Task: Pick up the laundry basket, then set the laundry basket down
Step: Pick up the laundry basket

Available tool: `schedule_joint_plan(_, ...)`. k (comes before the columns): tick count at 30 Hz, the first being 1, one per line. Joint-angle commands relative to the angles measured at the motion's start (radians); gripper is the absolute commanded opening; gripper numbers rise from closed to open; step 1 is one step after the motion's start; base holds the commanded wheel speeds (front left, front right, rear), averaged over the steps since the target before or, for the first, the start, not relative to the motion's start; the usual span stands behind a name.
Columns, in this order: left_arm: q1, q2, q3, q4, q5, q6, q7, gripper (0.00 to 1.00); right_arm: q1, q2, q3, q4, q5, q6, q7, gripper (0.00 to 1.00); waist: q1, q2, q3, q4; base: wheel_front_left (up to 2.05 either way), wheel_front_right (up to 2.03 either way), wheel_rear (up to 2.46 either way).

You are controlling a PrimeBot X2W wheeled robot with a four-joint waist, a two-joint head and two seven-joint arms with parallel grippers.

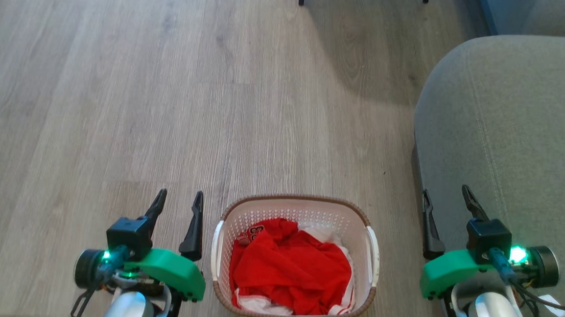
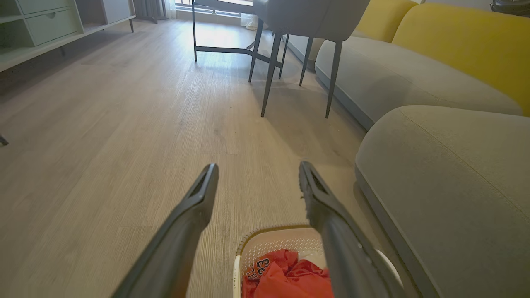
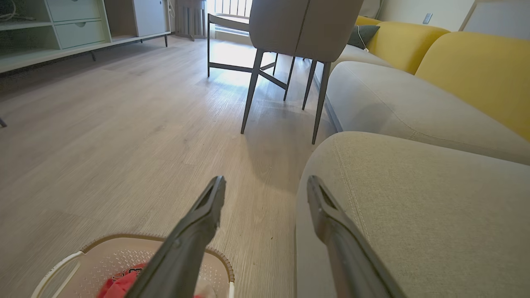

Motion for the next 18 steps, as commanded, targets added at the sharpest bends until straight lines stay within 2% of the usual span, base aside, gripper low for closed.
schedule_joint_plan(1,-0.054,-0.002,0.027,-0.020,-0.009,0.001,-0.008,1.00,-0.052,0.005,0.017,-0.020,-0.001,0.007,-0.012,1.00,0.0000,0.0000,0.022,0.000,0.00,0.00,0.00)
schedule_joint_plan(8,-0.096,-0.002,0.014,0.008,-0.025,0.016,-0.008,1.00,-0.110,0.005,0.030,0.053,-0.005,0.007,-0.012,1.00,0.0000,0.0000,0.116,-0.001,0.00,0.00,0.00)
schedule_joint_plan(11,-0.132,-0.002,-0.002,0.045,-0.033,0.014,-0.008,1.00,-0.156,0.005,0.039,0.094,-0.011,0.007,-0.012,1.00,0.0000,0.0000,0.179,0.002,0.00,0.00,0.00)
schedule_joint_plan(18,-0.252,-0.002,-0.014,0.128,-0.038,0.043,-0.008,1.00,-0.258,0.005,0.038,0.171,-0.030,0.007,-0.012,1.00,0.0000,0.0000,0.345,0.012,0.00,0.00,0.00)
